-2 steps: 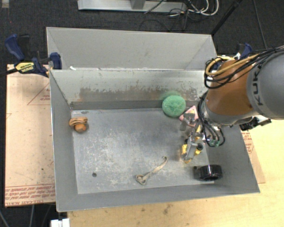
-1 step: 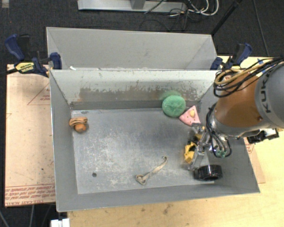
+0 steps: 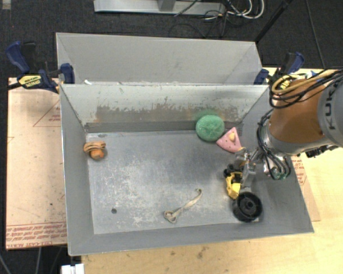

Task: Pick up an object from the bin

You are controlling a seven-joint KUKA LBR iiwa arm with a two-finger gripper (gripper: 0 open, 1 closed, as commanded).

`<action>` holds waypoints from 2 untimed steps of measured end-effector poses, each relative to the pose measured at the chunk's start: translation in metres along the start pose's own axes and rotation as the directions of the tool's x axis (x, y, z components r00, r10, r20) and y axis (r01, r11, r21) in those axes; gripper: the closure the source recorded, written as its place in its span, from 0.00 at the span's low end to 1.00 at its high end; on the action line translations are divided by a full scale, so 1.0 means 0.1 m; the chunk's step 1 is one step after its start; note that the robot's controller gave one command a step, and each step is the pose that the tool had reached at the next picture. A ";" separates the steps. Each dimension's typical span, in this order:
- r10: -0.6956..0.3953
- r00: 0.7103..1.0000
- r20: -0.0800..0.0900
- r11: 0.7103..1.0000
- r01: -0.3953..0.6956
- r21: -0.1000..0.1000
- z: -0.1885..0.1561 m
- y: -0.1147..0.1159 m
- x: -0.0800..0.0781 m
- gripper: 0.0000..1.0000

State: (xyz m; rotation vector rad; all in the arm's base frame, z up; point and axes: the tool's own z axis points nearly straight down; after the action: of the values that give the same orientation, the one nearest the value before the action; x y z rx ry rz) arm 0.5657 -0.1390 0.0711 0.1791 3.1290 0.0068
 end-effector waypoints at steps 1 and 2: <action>0.000 1.000 0.000 1.000 0.000 0.000 0.00 0.00 0.00 1.00; -0.012 1.000 -0.009 1.000 0.012 0.003 -0.56 0.06 -0.16 1.00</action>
Offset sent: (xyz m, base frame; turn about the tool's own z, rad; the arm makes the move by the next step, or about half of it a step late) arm 0.0326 0.0081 0.1095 -0.0231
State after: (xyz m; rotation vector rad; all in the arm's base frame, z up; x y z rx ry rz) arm 0.5814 -0.1352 0.1270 0.1601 3.1392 0.0028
